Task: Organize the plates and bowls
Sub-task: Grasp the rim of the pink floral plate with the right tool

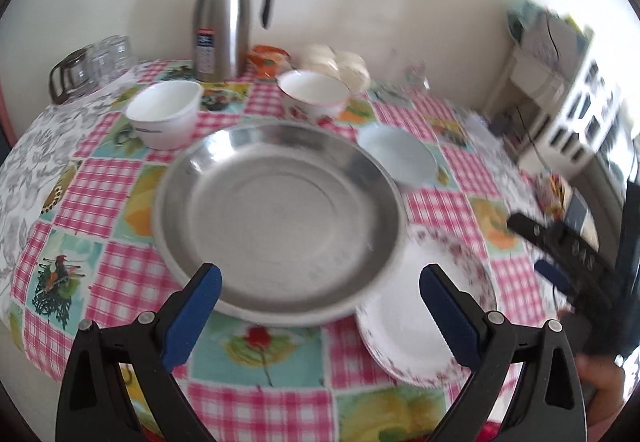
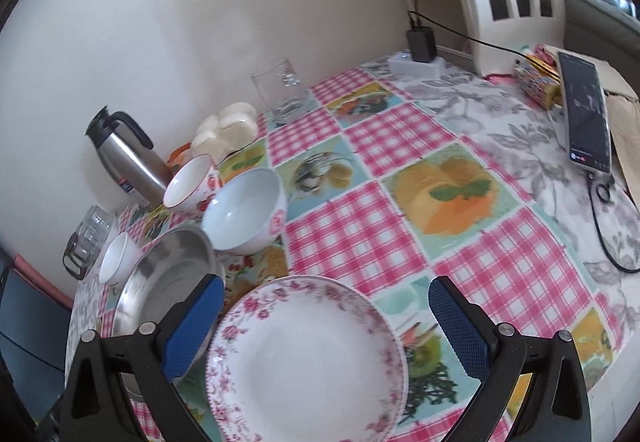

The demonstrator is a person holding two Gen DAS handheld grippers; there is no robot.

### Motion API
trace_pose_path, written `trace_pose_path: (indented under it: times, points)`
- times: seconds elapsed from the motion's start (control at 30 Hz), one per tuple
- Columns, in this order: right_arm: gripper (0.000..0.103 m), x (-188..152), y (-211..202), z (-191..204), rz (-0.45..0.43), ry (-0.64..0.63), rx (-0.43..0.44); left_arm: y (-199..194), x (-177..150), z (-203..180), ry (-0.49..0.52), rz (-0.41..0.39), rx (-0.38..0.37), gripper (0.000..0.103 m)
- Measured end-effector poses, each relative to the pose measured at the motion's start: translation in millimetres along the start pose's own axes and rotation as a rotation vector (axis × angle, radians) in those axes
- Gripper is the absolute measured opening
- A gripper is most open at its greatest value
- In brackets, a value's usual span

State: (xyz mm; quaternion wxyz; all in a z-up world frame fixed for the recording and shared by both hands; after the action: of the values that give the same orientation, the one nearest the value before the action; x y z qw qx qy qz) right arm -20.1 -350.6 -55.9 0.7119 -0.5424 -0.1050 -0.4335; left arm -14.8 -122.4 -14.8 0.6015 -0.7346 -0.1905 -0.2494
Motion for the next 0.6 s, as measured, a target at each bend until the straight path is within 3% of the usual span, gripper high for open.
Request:
trace_pose_path:
  times: [0.2, 0.3, 0.4, 0.6]
  points:
    - [0.103, -10, 14, -23, 0.089, 0.021, -0.031, 18, -24, -19, 0.019, 0.124, 0.008, 0.099]
    - [0.103, -23, 26, -25, 0.169, 0.014, -0.032, 22, -29, -20, 0.026, 0.148, 0.011, 0.099]
    - [0.097, -35, 37, -27, 0.232, 0.018, -0.041, 29, -36, -21, 0.012, 0.190, -0.008, 0.098]
    - [0.072, -47, 44, -24, 0.292, -0.011, -0.039, 47, -50, -20, -0.020, 0.277, -0.021, 0.068]
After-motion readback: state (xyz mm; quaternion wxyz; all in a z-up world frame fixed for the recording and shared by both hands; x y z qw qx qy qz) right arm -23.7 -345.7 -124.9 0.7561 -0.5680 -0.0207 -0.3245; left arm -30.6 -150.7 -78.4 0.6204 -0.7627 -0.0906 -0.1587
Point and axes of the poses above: each gripper's, at about its wrist camera, not at the fingertips, and y roughly the way its jaws point, z to its left, x to its top, the point moved 7 cm from there along y, roughly the way its jaws point, and after that the axes turned 2 degrees about x, right-handed, at the moved point
